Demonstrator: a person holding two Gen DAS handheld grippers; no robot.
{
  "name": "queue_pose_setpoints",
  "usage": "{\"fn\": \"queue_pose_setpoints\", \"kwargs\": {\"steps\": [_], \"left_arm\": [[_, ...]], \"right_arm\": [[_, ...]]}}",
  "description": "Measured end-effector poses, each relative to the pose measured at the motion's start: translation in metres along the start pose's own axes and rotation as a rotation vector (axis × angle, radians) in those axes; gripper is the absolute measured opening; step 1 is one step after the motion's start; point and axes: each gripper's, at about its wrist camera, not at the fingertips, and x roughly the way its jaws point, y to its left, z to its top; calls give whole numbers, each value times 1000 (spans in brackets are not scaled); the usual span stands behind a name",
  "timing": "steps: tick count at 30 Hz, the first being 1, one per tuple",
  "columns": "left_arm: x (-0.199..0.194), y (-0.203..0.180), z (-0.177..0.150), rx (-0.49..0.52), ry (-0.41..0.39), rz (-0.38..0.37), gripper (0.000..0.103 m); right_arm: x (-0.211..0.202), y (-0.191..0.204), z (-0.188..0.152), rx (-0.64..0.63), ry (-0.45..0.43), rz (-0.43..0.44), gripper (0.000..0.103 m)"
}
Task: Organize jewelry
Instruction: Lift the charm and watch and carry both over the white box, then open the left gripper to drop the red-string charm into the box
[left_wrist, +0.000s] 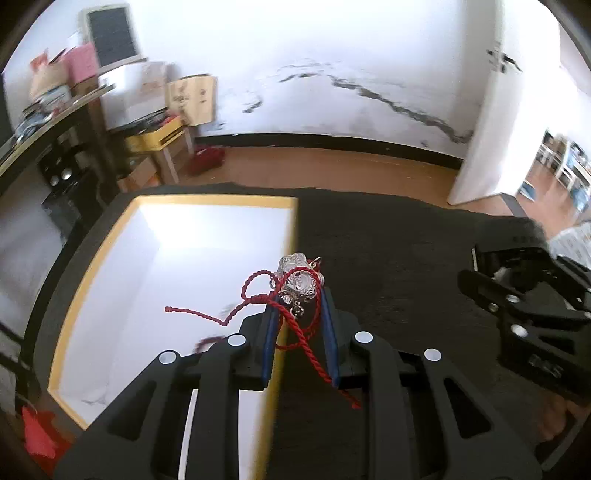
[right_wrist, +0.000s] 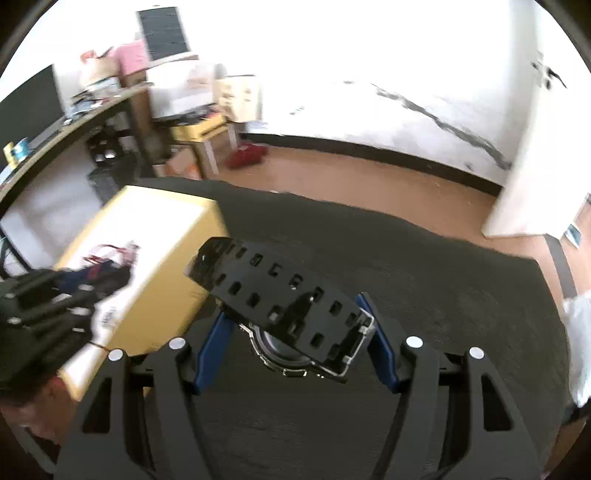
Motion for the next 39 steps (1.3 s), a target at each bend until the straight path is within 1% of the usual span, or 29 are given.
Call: {"fn": "queue_pose_setpoints", "kwargs": {"steps": [5, 8, 12, 15, 17, 20, 24, 33, 39], "left_arm": [[-1, 53, -7, -82, 10, 66, 22], [1, 80, -15, -114, 27, 98, 22], [15, 118, -27, -160, 74, 142, 22], [25, 134, -34, -178, 98, 160, 22], [30, 145, -39, -189, 115, 169, 22], [33, 150, -41, -193, 122, 170, 22], [37, 156, -42, -198, 130, 167, 22], [42, 154, -46, -186, 144, 169, 22], [43, 153, -47, -184, 148, 170, 22]], "right_arm": [[3, 65, 17, -65, -11, 76, 65], [6, 95, 19, -94, -7, 100, 65], [17, 136, 18, -133, 9, 129, 65], [26, 157, 17, -155, 23, 140, 65], [35, 164, 18, -162, 33, 145, 65], [48, 180, 17, -175, 46, 147, 65], [61, 189, 15, -179, 60, 141, 65], [81, 194, 15, -178, 82, 129, 65], [81, 194, 13, -180, 81, 132, 65]]}}
